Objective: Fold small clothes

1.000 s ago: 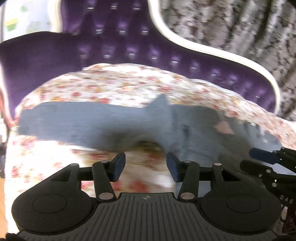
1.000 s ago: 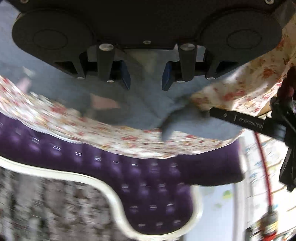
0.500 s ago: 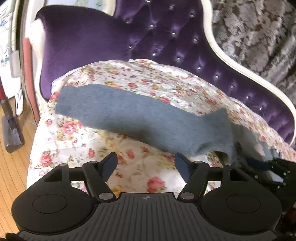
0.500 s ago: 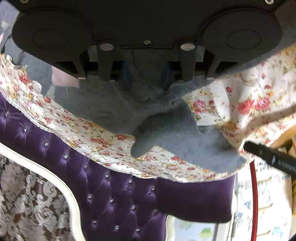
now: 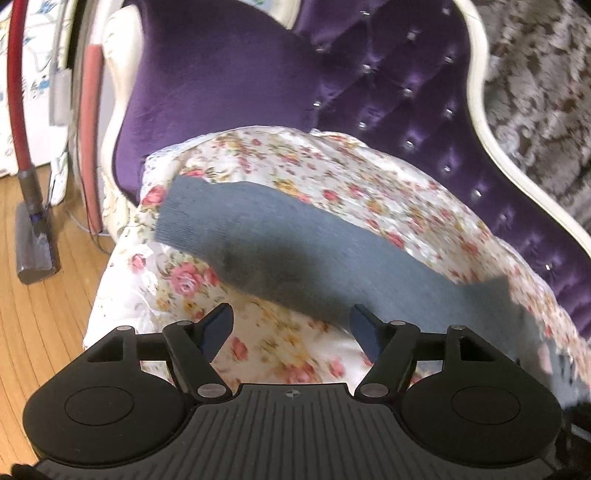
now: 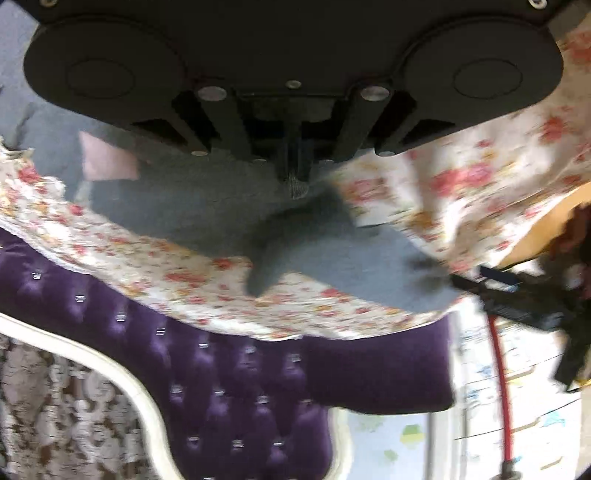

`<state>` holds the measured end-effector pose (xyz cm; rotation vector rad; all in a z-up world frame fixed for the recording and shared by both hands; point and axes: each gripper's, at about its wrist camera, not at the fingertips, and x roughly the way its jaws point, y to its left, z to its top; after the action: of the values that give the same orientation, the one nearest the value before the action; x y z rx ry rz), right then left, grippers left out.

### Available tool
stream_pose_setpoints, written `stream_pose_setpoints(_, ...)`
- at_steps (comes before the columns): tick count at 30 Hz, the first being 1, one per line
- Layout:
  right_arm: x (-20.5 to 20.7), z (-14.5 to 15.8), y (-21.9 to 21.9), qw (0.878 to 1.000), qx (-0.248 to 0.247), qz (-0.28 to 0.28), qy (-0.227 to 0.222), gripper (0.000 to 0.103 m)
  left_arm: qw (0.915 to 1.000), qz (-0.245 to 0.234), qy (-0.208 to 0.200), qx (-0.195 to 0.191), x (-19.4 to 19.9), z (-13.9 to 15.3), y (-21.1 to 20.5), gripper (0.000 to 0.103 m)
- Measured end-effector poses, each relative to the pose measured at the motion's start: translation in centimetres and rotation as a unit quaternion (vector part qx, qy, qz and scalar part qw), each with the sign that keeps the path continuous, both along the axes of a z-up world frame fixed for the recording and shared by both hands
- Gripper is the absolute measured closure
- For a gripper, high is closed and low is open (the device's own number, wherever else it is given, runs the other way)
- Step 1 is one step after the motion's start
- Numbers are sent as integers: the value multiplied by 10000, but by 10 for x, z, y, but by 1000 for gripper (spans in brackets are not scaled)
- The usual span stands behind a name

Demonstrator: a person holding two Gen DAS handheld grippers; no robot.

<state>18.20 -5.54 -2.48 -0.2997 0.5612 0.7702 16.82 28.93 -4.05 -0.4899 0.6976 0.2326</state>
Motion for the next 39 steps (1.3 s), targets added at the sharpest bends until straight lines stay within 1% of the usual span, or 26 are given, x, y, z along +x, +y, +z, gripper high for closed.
stream_pose_setpoints(1, -3, 0, 1, 10000, 36, 21, 13, 82, 10000, 40, -1, -21, 2, -1, 4, 35)
stream_pose_setpoints(3, -6, 0, 0, 9998, 197, 28, 79, 82, 9999, 99, 13, -75, 5, -3, 11, 35)
stream_pose_setpoints(6, -14, 4, -3, 9991, 407, 6, 135, 79, 9995, 210, -17, -255, 8, -8, 23, 34)
stream_pose_setpoints(8, -20, 7, -5, 9985, 528, 23, 161, 71, 9987, 256, -10, -439, 11, -14, 31, 34)
stream_pose_setpoints(11, -29, 11, -6, 9981, 601, 53, 156, 71, 9967, 226, 21, -777, 17, -27, 38, 34)
stream_pose_setpoints(16, -36, 15, -6, 9979, 624, 114, 126, 71, 9925, 205, 28, -1202, 32, -41, 44, 35)
stream_pose_setpoints(19, -40, 15, -6, 9983, 563, 121, 56, 71, 9885, 426, -150, -1443, 34, -43, 50, 37)
stream_pose_setpoints(21, -42, 14, -7, 9982, 587, 112, 83, 71, 9864, 621, -328, -1484, 33, -40, 53, 48)
stream_pose_setpoints(22, -43, 14, -8, 9981, 606, 100, 104, 71, 9856, 691, -390, -1493, 32, -39, 55, 58)
stream_pose_setpoints(23, -44, 13, -9, 9980, 618, 90, 122, 71, 9849, 750, -442, -1499, 32, -37, 56, 61)
stream_pose_setpoints(24, -46, 12, -10, 9979, 622, 77, 139, 71, 9838, 788, -525, -1520, 32, -35, 58, 61)
stream_pose_setpoints(25, -47, 11, -11, 9979, 630, 59, 154, 71, 9830, 804, -600, -1536, 32, -34, 59, 71)
stream_pose_setpoints(26, -49, 10, -13, 9977, 646, 38, 181, 71, 9837, 886, -581, -1456, 32, -31, 59, 85)
stream_pose_setpoints(27, -50, 10, -14, 9976, 661, 16, 208, 71, 9850, 948, -571, -1322, 32, -27, 58, 91)
stream_pose_setpoints(28, -51, 9, -16, 9974, 681, -13, 236, 71, 9860, 899, -679, -1226, 31, -22, 56, 94)
stream_pose_setpoints(30, -53, 9, -21, 9968, 737, -76, 297, 71, 9873, 845, -823, -1064, 28, -10, 51, 94)
stream_pose_setpoints(32, -57, 8, -27, 9960, 808, -160, 352, 71, 9892, 723, -980, -820, 26, 10, 40, 94)
stream_pose_setpoints(35, -62, 9, -38, 9946, 891, -337, 414, 71, 9903, 371, -1311, -286, 25, 50, 16, 94)
stream_pose_setpoints(37, -66, 9, -48, 9928, 996, -482, 468, 71, 9875, 71, -1570, 96, 26, 82, -5, 94)
stream_pose_setpoints(39, -70, 9, -58, 9904, 1112, -619, 536, 71, 9810, -266, -1863, 479, 25, 117, -30, 94)
